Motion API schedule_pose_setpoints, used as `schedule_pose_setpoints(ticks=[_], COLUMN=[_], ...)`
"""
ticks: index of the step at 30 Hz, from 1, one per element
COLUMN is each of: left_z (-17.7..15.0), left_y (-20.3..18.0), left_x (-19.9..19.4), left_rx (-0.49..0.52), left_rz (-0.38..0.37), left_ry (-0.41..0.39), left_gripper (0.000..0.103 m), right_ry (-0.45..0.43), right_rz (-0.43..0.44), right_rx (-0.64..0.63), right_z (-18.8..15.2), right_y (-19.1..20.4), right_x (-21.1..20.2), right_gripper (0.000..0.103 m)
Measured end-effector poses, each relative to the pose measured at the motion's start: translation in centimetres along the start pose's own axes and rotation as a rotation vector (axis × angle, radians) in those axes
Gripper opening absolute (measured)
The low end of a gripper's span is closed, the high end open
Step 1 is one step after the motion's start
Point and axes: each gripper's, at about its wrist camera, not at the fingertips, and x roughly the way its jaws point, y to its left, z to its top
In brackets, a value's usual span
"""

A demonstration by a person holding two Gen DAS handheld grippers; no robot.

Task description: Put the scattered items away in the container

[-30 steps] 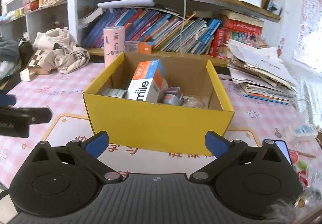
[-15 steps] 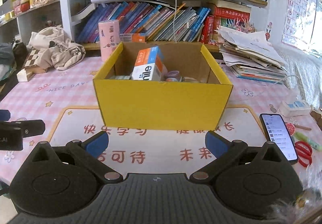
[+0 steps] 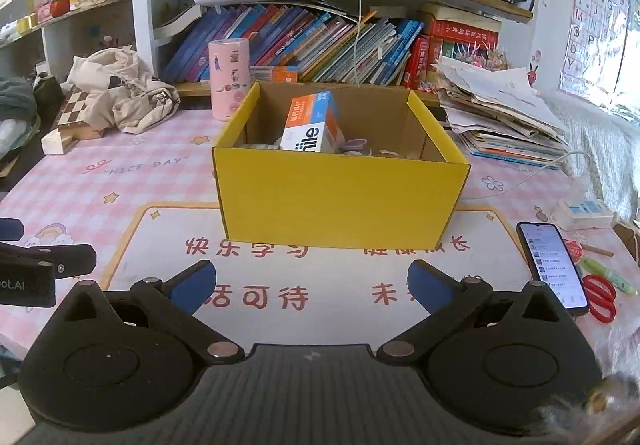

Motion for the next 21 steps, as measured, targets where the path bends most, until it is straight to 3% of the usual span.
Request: schedule_pose_setpoints(ticks=[21], left_z=[-0.3], left_y=[0.8], left_x=[-0.6], left_rx=[0.011], left_rz=[-0.031], left_ry=[-0.015], left_gripper=[0.103], right_ry=[0.012], right_rz=[-0.011], right_rx=[0.007], right_z=[-0.4], right_y=[1.2], right_x=[-0.6], right_gripper=[0.103])
